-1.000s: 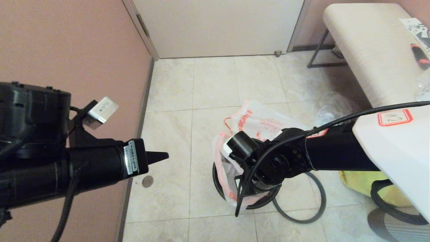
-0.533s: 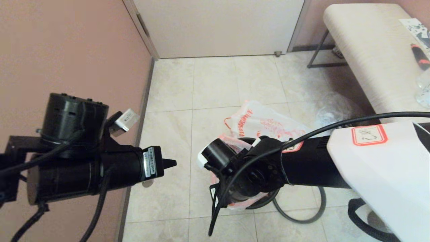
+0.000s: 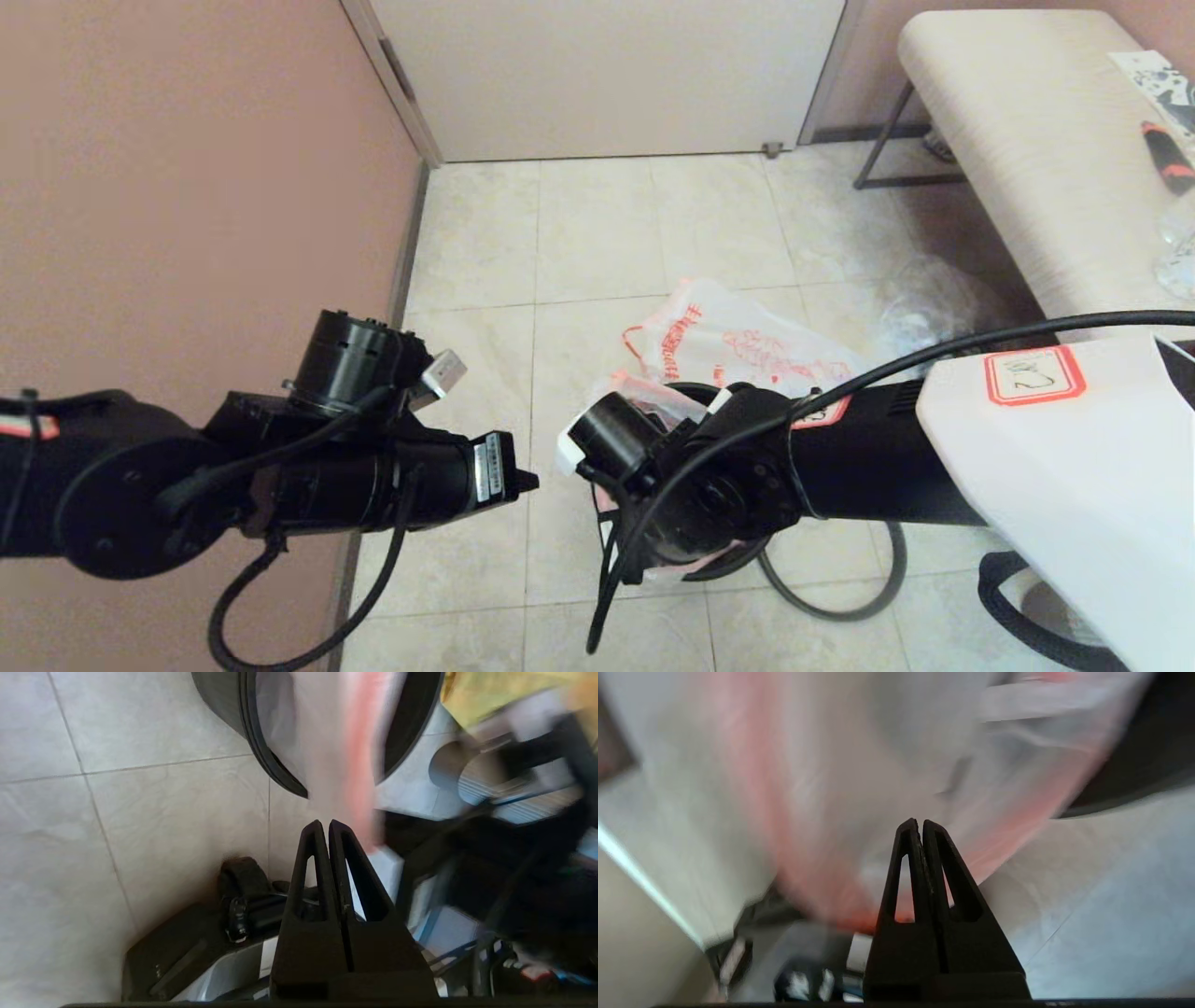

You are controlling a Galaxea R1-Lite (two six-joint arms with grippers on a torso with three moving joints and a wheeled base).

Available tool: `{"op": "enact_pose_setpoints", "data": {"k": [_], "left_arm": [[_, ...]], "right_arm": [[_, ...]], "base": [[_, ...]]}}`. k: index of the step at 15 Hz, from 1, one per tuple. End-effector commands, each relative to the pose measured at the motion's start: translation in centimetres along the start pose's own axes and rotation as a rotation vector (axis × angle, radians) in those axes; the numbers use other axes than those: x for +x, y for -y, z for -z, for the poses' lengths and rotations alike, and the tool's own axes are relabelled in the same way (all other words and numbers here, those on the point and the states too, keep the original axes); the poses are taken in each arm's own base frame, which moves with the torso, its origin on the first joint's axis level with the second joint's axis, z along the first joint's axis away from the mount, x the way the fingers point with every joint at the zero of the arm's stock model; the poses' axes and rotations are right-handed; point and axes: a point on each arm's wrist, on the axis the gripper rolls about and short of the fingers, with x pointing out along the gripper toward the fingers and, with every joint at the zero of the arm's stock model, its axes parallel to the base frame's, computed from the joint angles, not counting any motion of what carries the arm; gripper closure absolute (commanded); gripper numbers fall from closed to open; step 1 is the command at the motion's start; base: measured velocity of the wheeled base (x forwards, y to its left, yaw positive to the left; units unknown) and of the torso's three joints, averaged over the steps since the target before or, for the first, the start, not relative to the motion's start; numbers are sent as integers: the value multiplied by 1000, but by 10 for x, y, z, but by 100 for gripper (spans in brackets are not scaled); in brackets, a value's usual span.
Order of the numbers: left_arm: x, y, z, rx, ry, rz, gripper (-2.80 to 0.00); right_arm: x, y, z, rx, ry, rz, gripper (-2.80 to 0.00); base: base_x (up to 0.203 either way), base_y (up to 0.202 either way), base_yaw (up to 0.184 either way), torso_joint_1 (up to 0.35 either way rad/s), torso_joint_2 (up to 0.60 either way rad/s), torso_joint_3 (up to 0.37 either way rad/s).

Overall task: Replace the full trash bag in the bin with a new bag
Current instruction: Put the new garbage bag on the trash can

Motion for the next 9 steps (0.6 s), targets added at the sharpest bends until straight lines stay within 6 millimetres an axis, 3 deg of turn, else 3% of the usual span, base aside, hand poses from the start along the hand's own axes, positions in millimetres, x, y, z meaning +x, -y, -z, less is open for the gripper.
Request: {"op": "enact_pose_setpoints", "data": {"k": [1, 5, 6, 9], "left_arm": [[14, -2, 5, -5, -44, -15, 0], [21, 14, 13, 21, -51, 37, -7], [20, 23, 16, 42, -48, 63, -280], [37, 27, 23, 58, -69, 21, -280]], "right_arm": [[-3, 14, -8, 70, 19, 19, 0], [-9, 46, -40, 269, 146, 4, 0], [-11, 58, -47, 305, 162, 14, 0], [-15, 89, -57, 371, 177, 54, 0]], "base": [[0, 0, 0, 0, 0, 0], [0, 0, 0, 0, 0, 0], [0, 0, 0, 0, 0, 0], [0, 0, 0, 0, 0, 0]]}}
